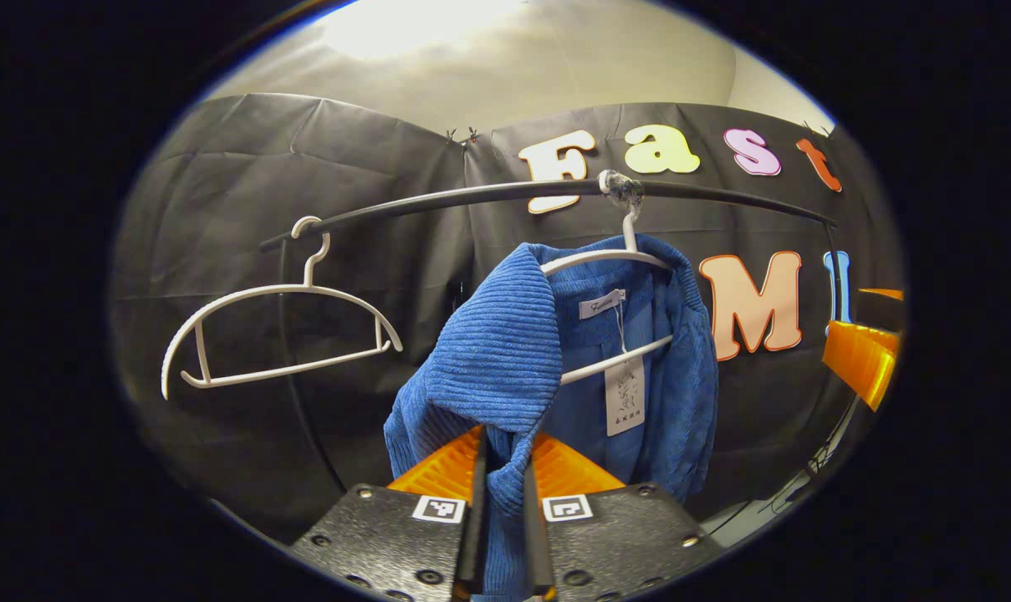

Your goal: Grasp the clothes on the hanger with both hands and then place them into the laundry hamper below.

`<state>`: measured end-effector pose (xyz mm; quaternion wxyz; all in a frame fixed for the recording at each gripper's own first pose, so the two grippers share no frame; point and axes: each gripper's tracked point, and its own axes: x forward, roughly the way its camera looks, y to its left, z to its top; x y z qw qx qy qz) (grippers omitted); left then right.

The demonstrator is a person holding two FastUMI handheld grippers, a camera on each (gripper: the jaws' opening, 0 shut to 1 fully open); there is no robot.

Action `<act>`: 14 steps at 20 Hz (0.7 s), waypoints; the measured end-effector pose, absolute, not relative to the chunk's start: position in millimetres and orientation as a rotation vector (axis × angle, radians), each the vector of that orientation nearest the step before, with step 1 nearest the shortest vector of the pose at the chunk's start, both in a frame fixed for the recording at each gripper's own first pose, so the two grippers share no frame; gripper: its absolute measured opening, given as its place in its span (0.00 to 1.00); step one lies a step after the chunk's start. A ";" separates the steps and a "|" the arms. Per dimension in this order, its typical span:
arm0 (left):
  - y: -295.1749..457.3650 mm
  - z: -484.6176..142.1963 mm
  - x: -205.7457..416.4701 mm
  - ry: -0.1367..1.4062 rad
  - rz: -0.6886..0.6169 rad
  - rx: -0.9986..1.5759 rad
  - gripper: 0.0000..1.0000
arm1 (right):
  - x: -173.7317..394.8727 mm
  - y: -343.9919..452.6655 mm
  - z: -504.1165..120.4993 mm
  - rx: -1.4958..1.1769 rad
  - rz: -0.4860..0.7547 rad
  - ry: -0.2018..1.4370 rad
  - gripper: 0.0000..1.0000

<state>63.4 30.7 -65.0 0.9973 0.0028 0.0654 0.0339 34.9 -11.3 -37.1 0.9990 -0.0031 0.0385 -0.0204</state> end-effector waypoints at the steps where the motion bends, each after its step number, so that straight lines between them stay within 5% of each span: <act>1: 30.5 -67.2 64.9 0.138 0.062 0.006 0.12 | 38.5 -8.6 -41.0 -0.006 -0.034 0.084 0.97; 14: 30.3 -63.6 60.0 0.165 -0.044 0.008 0.07 | 127.4 19.9 -82.6 -0.007 0.025 0.124 0.98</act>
